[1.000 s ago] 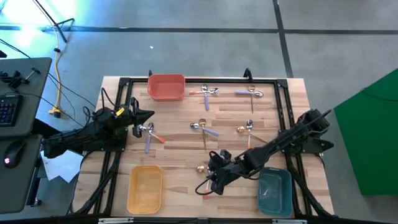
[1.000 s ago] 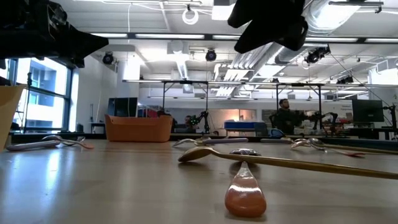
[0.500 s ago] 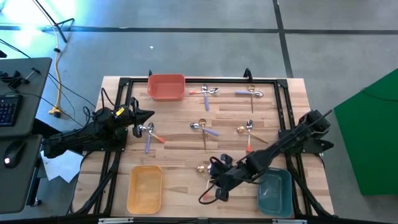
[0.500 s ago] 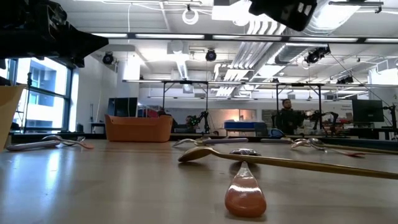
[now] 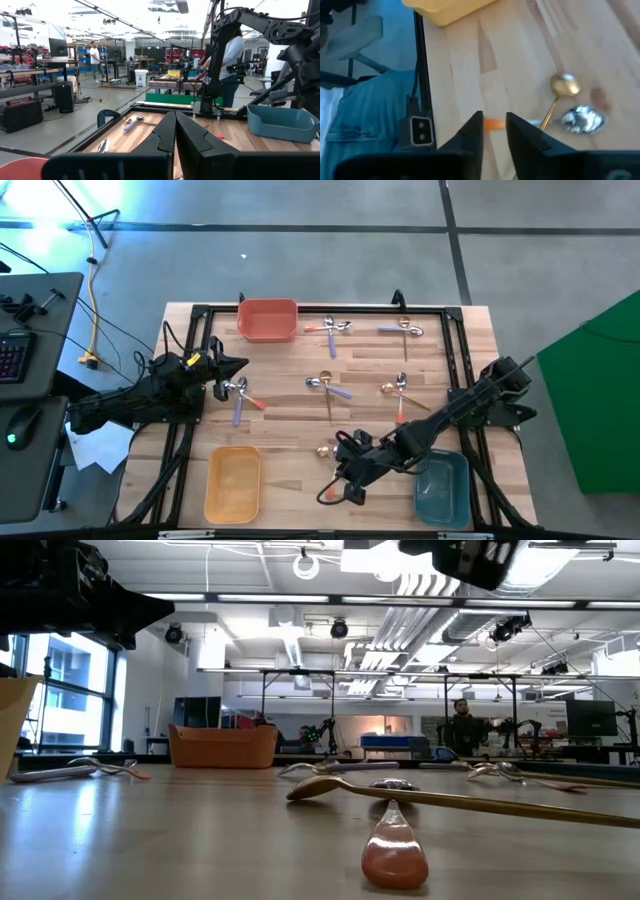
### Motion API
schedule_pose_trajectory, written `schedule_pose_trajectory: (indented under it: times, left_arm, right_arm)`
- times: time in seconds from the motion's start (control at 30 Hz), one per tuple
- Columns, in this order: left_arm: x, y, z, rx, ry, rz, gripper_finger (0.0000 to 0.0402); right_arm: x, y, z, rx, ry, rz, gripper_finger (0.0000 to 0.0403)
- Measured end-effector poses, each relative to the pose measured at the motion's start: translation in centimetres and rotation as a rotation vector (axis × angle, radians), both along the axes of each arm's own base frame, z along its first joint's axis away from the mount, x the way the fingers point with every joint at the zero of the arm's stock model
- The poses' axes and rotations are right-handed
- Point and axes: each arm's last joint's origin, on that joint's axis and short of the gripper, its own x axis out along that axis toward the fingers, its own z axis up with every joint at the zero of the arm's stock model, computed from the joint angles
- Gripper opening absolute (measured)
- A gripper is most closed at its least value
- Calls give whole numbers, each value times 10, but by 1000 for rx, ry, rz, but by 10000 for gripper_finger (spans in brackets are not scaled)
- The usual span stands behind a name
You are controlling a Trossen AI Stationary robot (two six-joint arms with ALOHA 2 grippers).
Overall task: Sort silverware by color (type)
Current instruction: Put the bottom gold spoon into the orange bin
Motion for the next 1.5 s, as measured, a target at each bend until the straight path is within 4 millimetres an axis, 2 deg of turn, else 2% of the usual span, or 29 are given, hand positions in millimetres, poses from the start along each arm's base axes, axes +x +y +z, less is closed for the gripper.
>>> schedule_pose_trajectory:
  times: [0.13,0.27,0.5,0.77,0.97,1.17,1.3,1.5]
  left_arm:
    - [0,0,0,0,1,0,3]
    - [0,0,0,0,3,0,3]
    - [0,0,0,-1,5,0,3]
    - [0,0,-1,-1,6,0,3]
    - [0,0,-3,-8,27,0,3]
    - [0,0,-3,-7,30,1,3]
    - [0,0,-3,-7,31,0,3]
    - [1,0,-5,-14,46,0,3]
  right_arm:
    - [0,4,-8,9,39,-21,121]
    - [1,6,-16,23,66,-51,145]
    - [-3,8,-23,43,138,-84,149]
    - [2,12,-24,31,91,-23,152]
    - [9,17,-38,29,82,7,187]
    - [13,20,-57,-22,107,-41,226]
    - [14,20,-66,-50,117,-58,232]
    - [14,20,-67,-61,114,-54,232]
